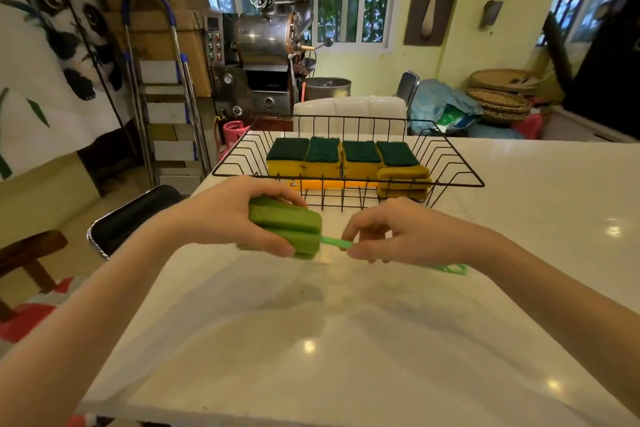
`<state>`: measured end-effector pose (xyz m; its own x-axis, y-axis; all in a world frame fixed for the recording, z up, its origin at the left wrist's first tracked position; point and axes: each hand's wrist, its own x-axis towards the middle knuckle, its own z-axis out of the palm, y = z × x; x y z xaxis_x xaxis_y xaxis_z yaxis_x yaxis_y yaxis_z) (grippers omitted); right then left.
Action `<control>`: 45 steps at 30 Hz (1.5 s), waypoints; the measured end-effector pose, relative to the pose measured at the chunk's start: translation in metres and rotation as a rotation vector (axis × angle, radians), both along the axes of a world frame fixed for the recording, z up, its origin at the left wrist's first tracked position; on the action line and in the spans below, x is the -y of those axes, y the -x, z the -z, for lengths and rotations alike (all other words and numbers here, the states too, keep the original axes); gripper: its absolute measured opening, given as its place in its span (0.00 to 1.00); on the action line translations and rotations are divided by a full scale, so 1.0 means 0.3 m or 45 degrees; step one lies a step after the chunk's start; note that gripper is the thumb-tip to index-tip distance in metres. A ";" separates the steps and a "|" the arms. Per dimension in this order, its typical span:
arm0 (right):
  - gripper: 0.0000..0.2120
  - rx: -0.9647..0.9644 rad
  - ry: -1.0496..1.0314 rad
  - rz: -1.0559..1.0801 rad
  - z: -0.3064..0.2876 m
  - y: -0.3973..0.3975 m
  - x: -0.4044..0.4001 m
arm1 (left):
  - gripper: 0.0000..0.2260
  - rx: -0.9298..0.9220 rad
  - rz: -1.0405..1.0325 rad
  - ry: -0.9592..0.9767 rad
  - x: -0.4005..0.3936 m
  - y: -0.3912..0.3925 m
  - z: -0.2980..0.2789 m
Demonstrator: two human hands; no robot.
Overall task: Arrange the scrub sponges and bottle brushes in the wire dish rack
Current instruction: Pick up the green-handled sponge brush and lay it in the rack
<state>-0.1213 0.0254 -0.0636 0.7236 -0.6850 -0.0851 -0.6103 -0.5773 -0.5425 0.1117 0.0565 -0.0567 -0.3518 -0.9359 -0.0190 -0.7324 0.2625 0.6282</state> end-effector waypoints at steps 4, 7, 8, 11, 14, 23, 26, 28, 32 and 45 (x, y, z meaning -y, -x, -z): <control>0.09 0.138 0.139 0.055 -0.073 0.009 0.069 | 0.24 -0.097 -0.035 0.100 0.053 0.006 -0.096; 0.06 0.212 0.249 0.083 -0.121 0.019 0.116 | 0.23 -0.100 -0.037 0.175 0.092 0.011 -0.149; 0.05 0.226 0.275 0.093 -0.133 0.025 0.132 | 0.23 -0.099 -0.041 0.201 0.108 0.009 -0.162; 0.04 0.282 0.325 0.120 -0.165 0.047 0.182 | 0.23 -0.132 -0.064 0.232 0.160 -0.010 -0.191; 0.06 0.314 0.322 0.164 -0.185 0.068 0.240 | 0.28 -0.118 -0.070 0.240 0.222 -0.031 -0.204; 0.06 0.295 0.238 0.168 -0.147 0.065 0.402 | 0.22 0.172 -0.133 0.204 0.405 -0.054 -0.174; 0.06 0.163 0.218 0.125 -0.113 0.043 0.435 | 0.20 0.356 -0.111 0.168 0.442 -0.044 -0.158; 0.05 0.078 0.186 0.106 -0.090 0.028 0.450 | 0.21 0.455 -0.107 0.103 0.463 -0.042 -0.142; 0.13 -0.080 0.064 0.133 -0.079 -0.004 0.451 | 0.20 0.565 -0.083 -0.045 0.494 -0.038 -0.102; 0.29 -0.279 -0.213 0.141 -0.058 -0.037 0.442 | 0.16 0.739 -0.049 -0.172 0.515 -0.026 -0.063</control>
